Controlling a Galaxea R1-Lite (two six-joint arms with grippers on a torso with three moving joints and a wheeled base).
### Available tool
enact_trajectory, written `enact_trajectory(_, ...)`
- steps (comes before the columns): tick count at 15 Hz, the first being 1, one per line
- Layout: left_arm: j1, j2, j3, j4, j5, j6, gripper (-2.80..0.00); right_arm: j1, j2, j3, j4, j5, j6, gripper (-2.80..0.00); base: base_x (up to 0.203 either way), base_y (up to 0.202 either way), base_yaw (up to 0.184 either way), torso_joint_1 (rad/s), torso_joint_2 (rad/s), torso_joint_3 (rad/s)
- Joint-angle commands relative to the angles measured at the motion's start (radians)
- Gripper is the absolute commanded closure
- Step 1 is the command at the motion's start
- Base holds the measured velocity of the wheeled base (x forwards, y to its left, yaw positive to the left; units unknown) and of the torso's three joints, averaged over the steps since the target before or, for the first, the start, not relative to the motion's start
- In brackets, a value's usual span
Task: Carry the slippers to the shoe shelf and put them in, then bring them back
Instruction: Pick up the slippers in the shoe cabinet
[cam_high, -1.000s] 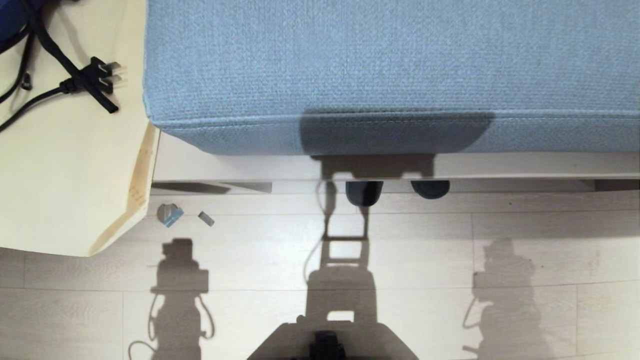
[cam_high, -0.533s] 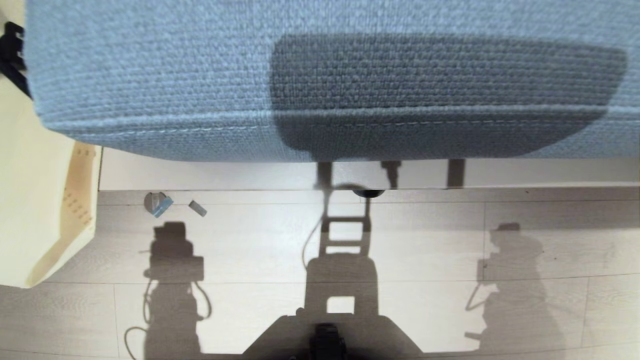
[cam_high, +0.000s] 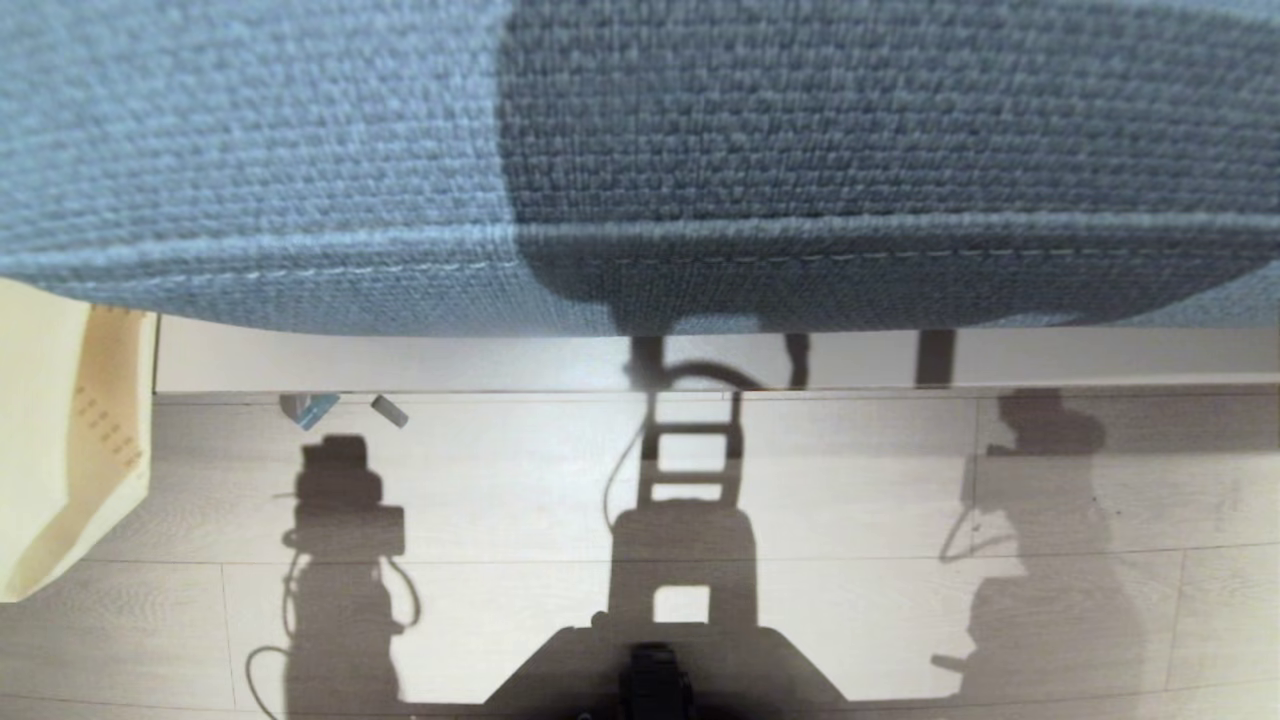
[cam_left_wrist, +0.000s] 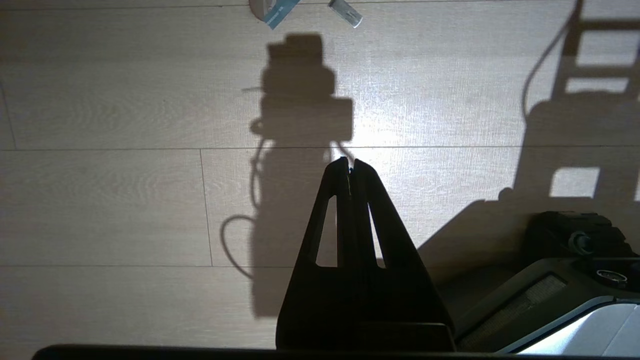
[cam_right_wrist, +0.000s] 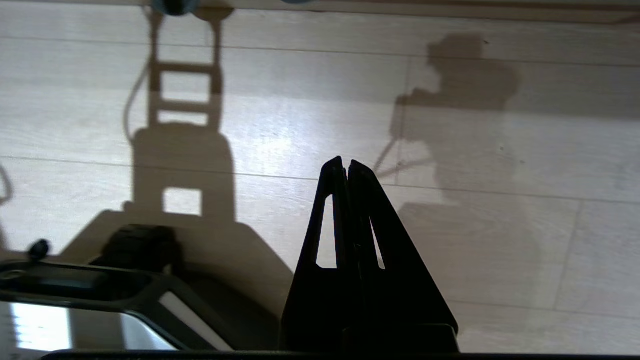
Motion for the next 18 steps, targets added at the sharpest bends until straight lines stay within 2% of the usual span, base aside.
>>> enact_trajectory(1,0.0,0.001,0.008,-0.001,0.0,0.0,0.0,0.001,0.26,-0.139,0.012,0.069,0.018,0.0,0.0,0.0,0.0,0.0,0.0,0.0)
enact_trajectory(3,0.0,0.001,0.008,-0.001,0.0,0.0,0.0,0.001,0.428,-0.196,0.019,0.188,0.016,0.0,0.0,0.0,0.0,0.0,0.0,0.0)
enact_trajectory(4,0.0,0.001,0.008,-0.001,0.0,0.0,0.0,0.003,0.509,-0.209,0.021,0.24,-0.011,0.0,0.0,0.0,0.0,0.0,0.0,0.0)
enact_trajectory(7,0.0,0.001,0.008,-0.001,0.0,0.001,0.0,0.024,0.703,-0.223,0.002,0.316,-0.129,0.0,0.0,0.0,0.0,0.0,0.0,0.0)
enact_trajectory(8,0.0,0.001,0.008,-0.001,0.0,0.001,0.0,0.056,0.732,-0.204,-0.007,0.325,-0.172,0.0,0.0,0.0,0.0,0.0,0.0,0.0)
enact_trajectory(10,0.0,0.001,0.008,-0.001,0.0,0.001,0.0,0.114,0.802,-0.157,-0.019,0.301,-0.22,0.0,0.0,0.0,0.0,0.0,0.0,0.0)
enact_trajectory(12,0.0,0.001,0.008,-0.001,0.0,0.003,0.0,0.16,0.891,-0.142,-0.068,0.259,-0.213,0.0,0.0,0.0,0.0,0.0,0.0,0.0)
enact_trajectory(14,0.0,0.001,0.008,-0.001,0.0,0.003,0.0,0.203,0.994,-0.128,-0.185,0.22,-0.169,0.0,0.0,0.0,0.0,0.0,0.0,0.0)
enact_trajectory(18,0.0,0.001,0.008,-0.001,0.0,0.003,0.0,0.424,1.143,-0.095,-0.394,0.016,-0.048,0.0,0.0,0.0,0.0,0.0,0.0,0.0)
